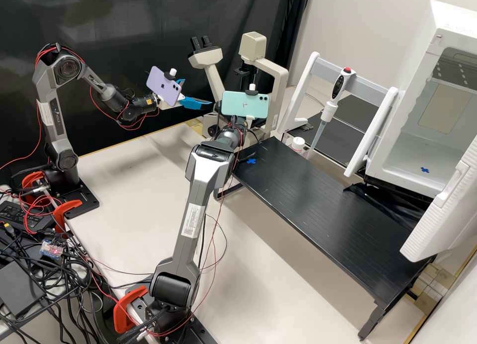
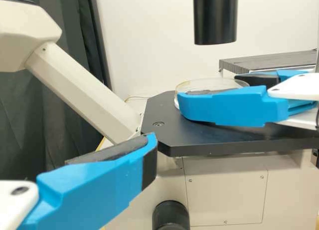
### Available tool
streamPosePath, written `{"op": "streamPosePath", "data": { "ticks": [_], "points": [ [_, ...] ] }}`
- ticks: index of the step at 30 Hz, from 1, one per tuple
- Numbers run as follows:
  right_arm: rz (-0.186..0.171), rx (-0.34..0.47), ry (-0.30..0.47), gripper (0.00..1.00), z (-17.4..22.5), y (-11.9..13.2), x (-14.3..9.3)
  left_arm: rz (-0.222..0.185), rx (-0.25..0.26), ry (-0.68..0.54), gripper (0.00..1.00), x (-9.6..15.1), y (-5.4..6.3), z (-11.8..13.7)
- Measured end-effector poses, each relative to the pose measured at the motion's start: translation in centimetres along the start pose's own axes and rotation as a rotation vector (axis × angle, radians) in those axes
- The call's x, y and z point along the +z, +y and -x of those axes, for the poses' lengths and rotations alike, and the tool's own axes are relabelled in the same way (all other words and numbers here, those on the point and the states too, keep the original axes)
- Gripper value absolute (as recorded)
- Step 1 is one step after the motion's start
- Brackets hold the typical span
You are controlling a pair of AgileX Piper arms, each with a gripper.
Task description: Move the petri dish to the microscope
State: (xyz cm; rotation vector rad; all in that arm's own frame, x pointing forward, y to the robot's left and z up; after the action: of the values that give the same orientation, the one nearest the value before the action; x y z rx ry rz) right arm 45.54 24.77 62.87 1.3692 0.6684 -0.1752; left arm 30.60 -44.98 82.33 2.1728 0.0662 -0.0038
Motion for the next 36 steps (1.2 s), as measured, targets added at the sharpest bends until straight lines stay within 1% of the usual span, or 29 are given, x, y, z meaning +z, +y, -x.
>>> {"op": "streamPosePath", "data": {
  "ticks": [5,8,9,12,16,19,22,23,24,25,26,28,29,30,31,32,33,34,36],
  "points": [
    [-0.03,-0.014,-0.004,1.0,0.6,-0.1,0.8,0.0,0.0,0.0,1.0,0.0,0.0,0.0],
    [-0.029,-0.021,0.008,1.0,1.5,-0.3,0.9,0.0,0.0,0.0,1.0,0.0,0.0,0.0],
    [-0.034,-0.022,0.008,1.0,2.0,-0.2,1.0,0.0,0.0,0.0,1.0,0.0,0.0,0.0],
    [-0.033,-0.02,0.025,1.0,3.3,0.1,0.7,0.0,0.0,0.0,1.0,0.0,0.0,0.0],
    [-0.041,-0.003,0.068,1.0,6.5,0.6,0.0,0.0,0.0,0.0,1.0,0.0,0.0,0.0],
    [-0.043,-0.002,0.082,1.0,8.8,0.8,-0.5,0.0,0.0,0.0,1.0,0.0,0.0,0.0],
    [-0.026,0.015,0.123,1.0,12.3,0.9,-1.2,0.0,0.0,0.0,1.0,0.0,0.0,0.0],
    [-0.014,0.035,0.158,1.0,13.7,1.1,-1.7,0.0,0.0,0.0,1.0,0.0,0.0,0.0],
    [-0.011,0.046,0.177,1.0,14.5,1.2,-1.9,0.0,0.0,0.0,1.0,0.0,0.0,0.0],
    [-0.002,0.066,0.209,1.0,16.1,1.3,-2.3,0.0,0.0,0.0,1.0,0.0,0.0,0.0],
    [0.0,0.089,0.245,1.0,17.1,1.4,-2.7,0.0,0.0,0.0,1.0,0.0,0.0,0.0],
    [0.021,0.152,0.324,1.0,19.9,1.8,-3.2,0.0,0.0,0.0,1.0,0.0,0.0,0.0],
    [0.039,0.188,0.356,1.0,21.6,2.0,-3.2,0.0,0.0,0.0,1.0,0.0,0.0,0.0],
    [0.044,0.202,0.367,1.0,22.3,1.9,-3.0,0.0,0.0,0.0,1.0,0.0,0.0,0.0],
    [0.064,0.255,0.404,1.0,23.9,2.3,-3.1,0.0,0.0,0.0,1.0,0.0,0.0,0.0],
    [0.073,0.282,0.413,1.0,25.0,2.2,-2.7,0.0,0.0,0.0,1.0,0.0,0.0,0.0],
    [0.09,0.34,0.436,1.0,26.4,2.6,-2.5,0.0,0.0,0.0,1.0,0.0,0.0,0.0],
    [0.093,0.369,0.44,1.0,27.1,2.6,-2.3,0.0,0.0,0.0,1.0,0.0,0.0,0.0],
    [0.096,0.461,0.439,1.0,29.1,2.8,-1.1,0.0,0.0,0.0,1.0,0.0,0.0,0.0]
  ]
}}
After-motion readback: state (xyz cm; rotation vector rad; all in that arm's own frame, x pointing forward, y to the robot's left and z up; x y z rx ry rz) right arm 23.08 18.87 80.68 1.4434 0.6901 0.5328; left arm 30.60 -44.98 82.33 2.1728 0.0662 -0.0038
